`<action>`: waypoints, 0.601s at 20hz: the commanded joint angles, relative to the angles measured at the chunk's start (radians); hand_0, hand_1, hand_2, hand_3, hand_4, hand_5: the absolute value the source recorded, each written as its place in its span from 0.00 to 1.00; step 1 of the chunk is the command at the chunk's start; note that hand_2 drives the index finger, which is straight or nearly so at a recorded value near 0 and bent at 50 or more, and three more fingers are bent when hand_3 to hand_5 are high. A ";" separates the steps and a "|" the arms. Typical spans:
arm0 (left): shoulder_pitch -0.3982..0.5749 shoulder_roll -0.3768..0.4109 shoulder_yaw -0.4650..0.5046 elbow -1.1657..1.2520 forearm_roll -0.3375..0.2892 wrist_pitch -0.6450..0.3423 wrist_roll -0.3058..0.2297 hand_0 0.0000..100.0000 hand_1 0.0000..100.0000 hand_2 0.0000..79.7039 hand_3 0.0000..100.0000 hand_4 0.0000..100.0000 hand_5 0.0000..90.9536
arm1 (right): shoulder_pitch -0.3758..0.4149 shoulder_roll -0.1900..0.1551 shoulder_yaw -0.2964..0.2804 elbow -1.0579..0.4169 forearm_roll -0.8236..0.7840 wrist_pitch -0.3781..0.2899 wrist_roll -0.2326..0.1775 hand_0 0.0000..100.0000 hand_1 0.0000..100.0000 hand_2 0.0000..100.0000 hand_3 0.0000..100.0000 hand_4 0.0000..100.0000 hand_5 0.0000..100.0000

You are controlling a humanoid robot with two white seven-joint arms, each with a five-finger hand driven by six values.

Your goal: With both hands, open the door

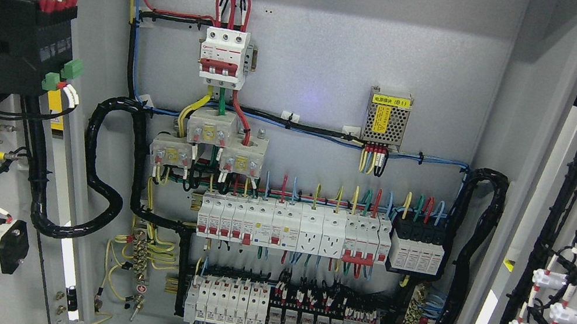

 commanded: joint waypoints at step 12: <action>0.026 -0.021 0.255 0.001 0.203 0.145 -0.101 0.12 0.56 0.00 0.00 0.00 0.00 | 0.024 0.011 -0.099 -0.001 -0.006 -0.088 0.000 0.00 0.50 0.04 0.00 0.00 0.00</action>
